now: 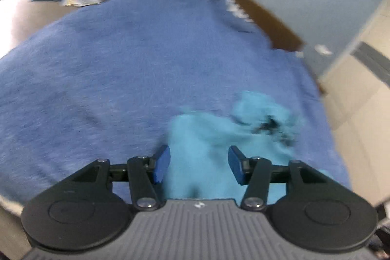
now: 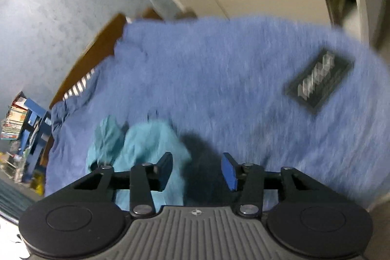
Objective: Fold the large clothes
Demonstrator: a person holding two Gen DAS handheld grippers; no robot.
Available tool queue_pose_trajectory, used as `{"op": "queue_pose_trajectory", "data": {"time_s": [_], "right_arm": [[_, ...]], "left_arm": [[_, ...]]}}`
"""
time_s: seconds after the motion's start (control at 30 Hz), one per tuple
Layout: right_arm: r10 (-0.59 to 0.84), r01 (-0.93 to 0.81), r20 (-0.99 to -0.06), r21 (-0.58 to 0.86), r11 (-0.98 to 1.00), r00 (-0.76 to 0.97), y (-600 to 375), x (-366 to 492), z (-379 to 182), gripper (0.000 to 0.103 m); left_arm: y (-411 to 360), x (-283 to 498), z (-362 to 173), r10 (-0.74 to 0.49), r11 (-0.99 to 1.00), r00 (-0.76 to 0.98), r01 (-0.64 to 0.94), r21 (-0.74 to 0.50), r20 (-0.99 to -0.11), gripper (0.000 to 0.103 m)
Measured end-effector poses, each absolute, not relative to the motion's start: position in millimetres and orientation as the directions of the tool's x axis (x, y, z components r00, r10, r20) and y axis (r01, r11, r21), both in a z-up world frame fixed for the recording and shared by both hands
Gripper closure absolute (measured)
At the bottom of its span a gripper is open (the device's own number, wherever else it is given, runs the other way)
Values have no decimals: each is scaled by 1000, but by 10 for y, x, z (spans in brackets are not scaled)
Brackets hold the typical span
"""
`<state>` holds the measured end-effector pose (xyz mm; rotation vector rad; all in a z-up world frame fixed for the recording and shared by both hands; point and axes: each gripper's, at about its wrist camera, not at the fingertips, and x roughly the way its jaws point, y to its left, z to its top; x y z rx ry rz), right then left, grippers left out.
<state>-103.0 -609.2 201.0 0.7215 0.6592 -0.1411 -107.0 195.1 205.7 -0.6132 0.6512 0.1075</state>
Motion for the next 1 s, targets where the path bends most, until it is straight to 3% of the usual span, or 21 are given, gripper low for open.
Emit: {"op": "queue_pose_trajectory", "data": {"time_s": [0.13,0.23,0.47,0.67,0.73,0.9,1.0], "right_arm": [[216,132,-576,500,856,789,-5683,-956,2237,70],[365,-92,-591,439,894,719,-5092,-928,2300,71],[499,-443,-669,272,854,551,-3912,-1121,2239,73],[419,-507,-790,162,847,448,-3448,-1156,1845,73],[400,-505,-817,158,848,416,-3481,-1167,1667,77],[419,-500,-815,188,845,401,-3544,-1198,1703,78],[458,-513,-776,206,833,433,-3585,-1118,1920,67]], "left_arm": [[1400,-798,2082,-310,830,753,-84,-552,-580,53],[888,-597,1947,-415,838,679,26,-545,-606,53],[10,-409,1571,-471,876,559,205,-436,-683,53],[-388,-419,1022,-408,911,464,268,-314,-786,53],[-397,-434,888,-399,914,455,272,-302,-796,54],[-264,-430,1082,-429,902,465,267,-339,-775,53],[-121,-355,1298,-438,899,515,275,-342,-737,53]]}}
